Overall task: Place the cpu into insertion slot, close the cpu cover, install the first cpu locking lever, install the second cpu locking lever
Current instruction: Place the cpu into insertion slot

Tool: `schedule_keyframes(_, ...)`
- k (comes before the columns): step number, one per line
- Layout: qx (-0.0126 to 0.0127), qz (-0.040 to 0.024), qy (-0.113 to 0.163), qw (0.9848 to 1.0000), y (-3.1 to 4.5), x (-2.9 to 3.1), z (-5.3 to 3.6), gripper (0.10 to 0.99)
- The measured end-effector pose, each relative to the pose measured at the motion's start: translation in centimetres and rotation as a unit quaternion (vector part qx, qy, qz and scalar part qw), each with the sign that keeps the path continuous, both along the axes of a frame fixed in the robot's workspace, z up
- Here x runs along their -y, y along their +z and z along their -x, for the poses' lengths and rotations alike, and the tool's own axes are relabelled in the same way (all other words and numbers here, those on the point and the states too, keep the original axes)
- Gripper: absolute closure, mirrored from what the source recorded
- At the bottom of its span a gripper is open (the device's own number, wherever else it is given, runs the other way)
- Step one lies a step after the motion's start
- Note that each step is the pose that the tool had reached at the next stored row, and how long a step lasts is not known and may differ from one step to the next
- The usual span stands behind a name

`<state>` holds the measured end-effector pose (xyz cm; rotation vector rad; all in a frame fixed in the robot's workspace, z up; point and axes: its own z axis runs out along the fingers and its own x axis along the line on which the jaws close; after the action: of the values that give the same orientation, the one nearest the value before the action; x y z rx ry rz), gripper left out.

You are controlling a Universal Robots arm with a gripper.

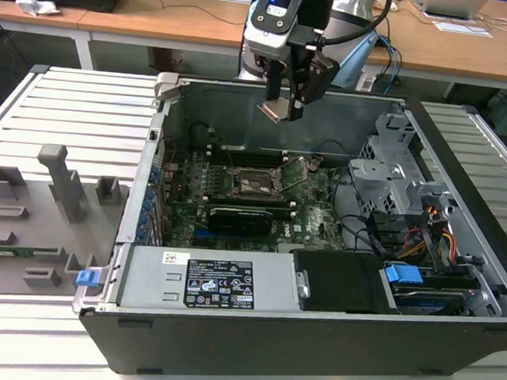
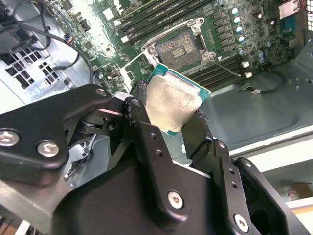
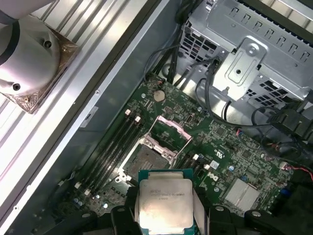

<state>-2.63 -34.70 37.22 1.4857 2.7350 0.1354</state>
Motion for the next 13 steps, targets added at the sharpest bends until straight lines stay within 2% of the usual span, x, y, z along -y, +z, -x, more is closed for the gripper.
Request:
schedule_keyframes(2,0.0,0.0027,-0.013,0.9999,-0.1,0.0,0.0,0.557)
schedule_keyframes(5,-0.0001,0.0034,-0.03,0.9995,-0.26,0.0,0.02,0.557)
schedule_keyframes(13,-0.0001,0.0033,-0.041,0.9991,-0.67,0.0,0.07,0.557)
